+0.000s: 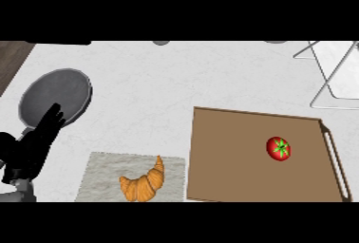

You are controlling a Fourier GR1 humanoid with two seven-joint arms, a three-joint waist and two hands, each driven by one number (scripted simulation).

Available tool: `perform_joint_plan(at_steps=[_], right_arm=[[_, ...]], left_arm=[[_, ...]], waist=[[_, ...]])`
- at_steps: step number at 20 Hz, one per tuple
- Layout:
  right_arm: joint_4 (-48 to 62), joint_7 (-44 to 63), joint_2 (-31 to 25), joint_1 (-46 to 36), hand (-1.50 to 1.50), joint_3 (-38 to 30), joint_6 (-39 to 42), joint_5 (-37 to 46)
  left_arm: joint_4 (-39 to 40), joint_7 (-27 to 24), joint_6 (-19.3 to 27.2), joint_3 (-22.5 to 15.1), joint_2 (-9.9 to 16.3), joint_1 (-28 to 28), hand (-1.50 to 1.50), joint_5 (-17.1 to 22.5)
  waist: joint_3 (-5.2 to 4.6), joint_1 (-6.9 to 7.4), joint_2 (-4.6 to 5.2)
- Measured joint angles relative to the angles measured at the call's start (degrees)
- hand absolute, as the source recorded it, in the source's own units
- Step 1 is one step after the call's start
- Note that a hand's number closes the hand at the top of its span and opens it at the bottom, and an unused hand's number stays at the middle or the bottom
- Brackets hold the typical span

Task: Pick the cupcake from the tray and place it in the tiered shelf

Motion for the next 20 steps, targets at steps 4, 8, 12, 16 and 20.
perform_joint_plan(at_steps=[4, 8, 12, 16, 20], right_arm=[[0.3, -0.6, -1.1, 2.4, 1.50, -2.1, -2.0, -1.1], [-1.3, -0.2, -2.2, 5.5, -1.50, -4.3, -5.3, -1.3], [1.2, -0.3, -3.2, 7.3, -1.50, -5.7, -6.6, -1.3], [1.6, -1.0, -3.1, 7.9, -1.50, -5.9, -8.0, -1.7], [0.8, -2.5, -3.3, 7.9, -1.50, -6.6, -11.1, -3.0]], left_arm=[[-0.4, 0.6, 0.8, 0.2, -0.2, -0.1, 0.00, -0.5], [0.9, -0.1, 0.5, 0.7, -0.1, -0.7, 0.00, -0.2], [1.1, 0.1, -0.1, 1.0, 0.0, -0.9, 0.00, 0.1], [0.9, 0.3, -0.4, 1.1, 0.0, -0.4, 0.00, 0.1], [1.4, -0.1, -0.1, 1.2, -0.2, -0.9, 0.00, -0.4]], waist=[[0.01, -0.43, -0.20], [0.02, -0.54, -0.01], [0.03, -0.35, -0.07], [0.02, -0.57, -0.31], [0.05, -0.60, -0.31]])
